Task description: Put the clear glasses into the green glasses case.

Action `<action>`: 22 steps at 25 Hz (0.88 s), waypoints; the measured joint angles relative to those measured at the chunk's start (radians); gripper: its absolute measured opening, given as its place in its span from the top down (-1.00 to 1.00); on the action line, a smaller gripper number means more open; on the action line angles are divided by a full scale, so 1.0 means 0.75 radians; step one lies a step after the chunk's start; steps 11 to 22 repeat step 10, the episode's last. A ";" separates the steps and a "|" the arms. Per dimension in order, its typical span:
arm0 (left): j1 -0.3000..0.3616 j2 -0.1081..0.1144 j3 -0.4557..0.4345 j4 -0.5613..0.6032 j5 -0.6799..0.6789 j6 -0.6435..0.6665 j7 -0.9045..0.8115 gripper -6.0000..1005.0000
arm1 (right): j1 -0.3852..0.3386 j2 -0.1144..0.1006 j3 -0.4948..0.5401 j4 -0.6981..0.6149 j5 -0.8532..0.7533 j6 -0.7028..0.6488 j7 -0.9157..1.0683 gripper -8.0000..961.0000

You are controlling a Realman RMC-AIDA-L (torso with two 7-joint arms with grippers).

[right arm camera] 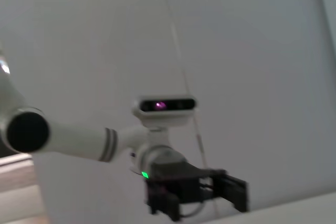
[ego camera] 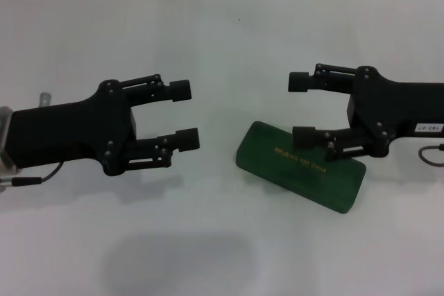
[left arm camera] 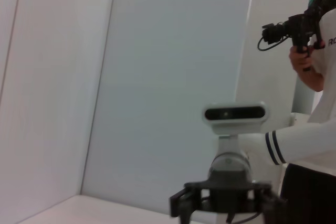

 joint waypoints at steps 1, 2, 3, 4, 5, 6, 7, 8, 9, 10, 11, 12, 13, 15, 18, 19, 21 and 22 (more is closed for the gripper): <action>0.003 0.003 0.000 0.000 0.002 0.000 -0.002 -0.50 | 0.000 0.000 -0.001 0.000 0.003 -0.017 0.006 -0.68; 0.005 0.010 0.000 0.001 0.005 0.001 -0.003 -0.50 | -0.001 0.000 -0.002 0.000 0.007 -0.033 0.013 -0.71; 0.007 0.015 0.002 0.002 0.009 0.002 -0.006 -0.50 | -0.004 0.001 -0.002 0.000 0.011 -0.047 0.017 -0.73; 0.008 0.022 0.004 0.003 0.015 0.005 -0.010 -0.50 | -0.011 0.002 -0.004 0.000 0.017 -0.067 0.019 -0.75; 0.009 0.027 0.006 0.009 0.023 0.009 -0.012 -0.50 | -0.019 0.003 -0.006 0.000 0.020 -0.082 0.019 -0.77; 0.011 0.032 0.007 0.018 0.038 0.018 -0.017 -0.50 | -0.025 0.004 -0.009 0.000 0.023 -0.091 0.019 -0.80; 0.011 0.035 0.006 0.027 0.048 0.024 -0.021 -0.50 | -0.035 0.006 -0.014 0.000 0.027 -0.103 0.019 -0.82; 0.012 0.039 0.004 0.037 0.063 0.030 -0.026 -0.50 | -0.043 0.006 -0.018 0.000 0.028 -0.108 0.019 -0.82; 0.013 0.044 0.002 0.045 0.072 0.036 -0.033 -0.50 | -0.053 0.007 -0.020 0.000 0.033 -0.111 0.018 -0.82; 0.013 0.048 0.002 0.048 0.076 0.039 -0.038 -0.50 | -0.062 0.007 -0.021 0.000 0.041 -0.111 0.018 -0.82; 0.013 0.048 0.002 0.048 0.076 0.039 -0.038 -0.50 | -0.062 0.007 -0.021 0.000 0.041 -0.111 0.018 -0.82; 0.013 0.048 0.002 0.048 0.076 0.039 -0.038 -0.50 | -0.062 0.007 -0.021 0.000 0.041 -0.111 0.018 -0.82; 0.013 0.048 0.002 0.048 0.076 0.039 -0.038 -0.50 | -0.062 0.007 -0.021 0.000 0.041 -0.111 0.018 -0.82; 0.013 0.048 0.002 0.048 0.076 0.039 -0.038 -0.50 | -0.062 0.007 -0.021 0.000 0.041 -0.111 0.018 -0.82; 0.013 0.048 0.002 0.048 0.076 0.039 -0.038 -0.50 | -0.062 0.007 -0.021 0.000 0.041 -0.111 0.018 -0.82; 0.013 0.048 0.002 0.048 0.076 0.039 -0.038 -0.50 | -0.062 0.007 -0.021 0.000 0.041 -0.111 0.018 -0.82; 0.013 0.048 0.002 0.048 0.076 0.039 -0.038 -0.50 | -0.062 0.007 -0.021 0.000 0.041 -0.111 0.018 -0.82; 0.013 0.048 0.002 0.048 0.076 0.039 -0.038 -0.50 | -0.062 0.007 -0.021 0.000 0.041 -0.111 0.018 -0.82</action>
